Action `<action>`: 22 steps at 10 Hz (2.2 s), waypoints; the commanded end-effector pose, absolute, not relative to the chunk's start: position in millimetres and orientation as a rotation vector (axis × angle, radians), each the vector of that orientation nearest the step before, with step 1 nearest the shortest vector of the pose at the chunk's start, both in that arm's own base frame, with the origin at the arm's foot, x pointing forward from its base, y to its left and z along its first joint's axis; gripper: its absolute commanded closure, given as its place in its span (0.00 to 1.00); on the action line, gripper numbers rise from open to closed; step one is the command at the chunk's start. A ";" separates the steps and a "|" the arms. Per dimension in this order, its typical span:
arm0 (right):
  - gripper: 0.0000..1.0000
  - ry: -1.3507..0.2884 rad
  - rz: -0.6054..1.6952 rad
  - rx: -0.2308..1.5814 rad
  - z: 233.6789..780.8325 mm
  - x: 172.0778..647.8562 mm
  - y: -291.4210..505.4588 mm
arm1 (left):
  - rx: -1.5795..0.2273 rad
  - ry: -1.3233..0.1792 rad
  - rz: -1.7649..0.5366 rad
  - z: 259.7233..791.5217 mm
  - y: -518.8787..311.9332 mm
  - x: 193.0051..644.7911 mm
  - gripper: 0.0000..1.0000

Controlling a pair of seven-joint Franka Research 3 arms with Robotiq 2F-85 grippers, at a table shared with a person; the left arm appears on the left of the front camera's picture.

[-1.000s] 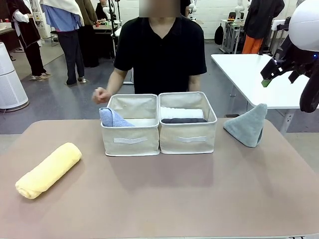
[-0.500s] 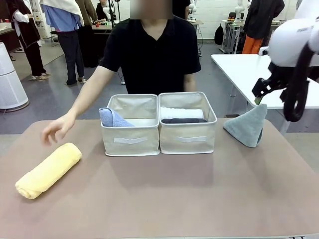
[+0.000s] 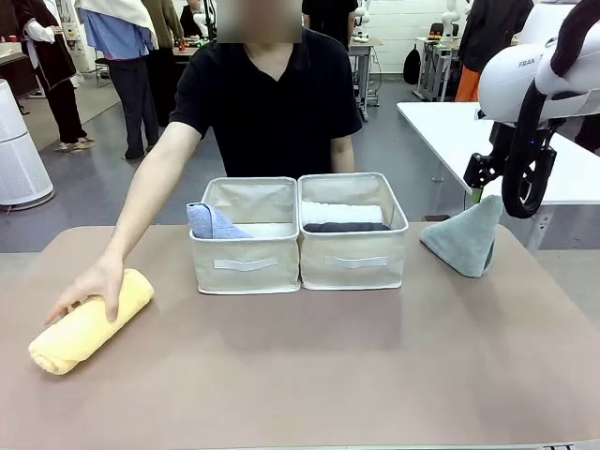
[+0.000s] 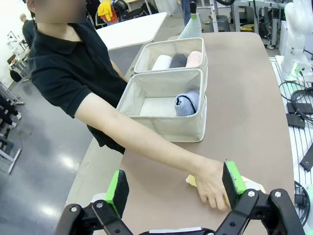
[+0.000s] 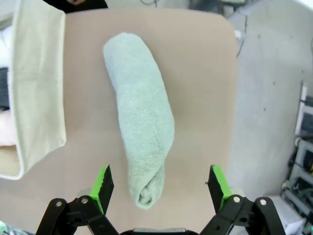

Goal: Sort the towels based on their folding style.
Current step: Pick up another triangle-folded towel from the table and place it in the left Fabric basket.

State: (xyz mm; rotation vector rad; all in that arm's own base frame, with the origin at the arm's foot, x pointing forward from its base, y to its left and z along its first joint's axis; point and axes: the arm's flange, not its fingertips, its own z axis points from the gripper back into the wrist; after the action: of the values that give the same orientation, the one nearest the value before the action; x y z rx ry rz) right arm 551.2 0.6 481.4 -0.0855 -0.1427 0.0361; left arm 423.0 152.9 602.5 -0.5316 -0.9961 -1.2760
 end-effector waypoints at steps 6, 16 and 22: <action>0.58 -0.035 0.059 0.053 456.7 563.2 -11.6 | -0.536 -1.002 -1.278 603.4 152.7 421.7 0.00; 1.00 -0.138 0.145 -0.034 477.0 545.9 -8.9 | -0.536 -1.002 -1.278 603.4 152.7 421.7 0.00; 1.00 -0.239 0.278 -0.097 660.1 448.6 51.0 | -0.536 -1.002 -1.278 603.4 152.7 421.7 0.00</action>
State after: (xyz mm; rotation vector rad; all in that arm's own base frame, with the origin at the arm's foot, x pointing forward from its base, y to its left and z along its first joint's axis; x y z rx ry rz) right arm 455.4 46.0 638.0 -0.0997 -0.2278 0.2510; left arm 423.3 152.7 602.2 -0.5320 -0.9952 -1.2763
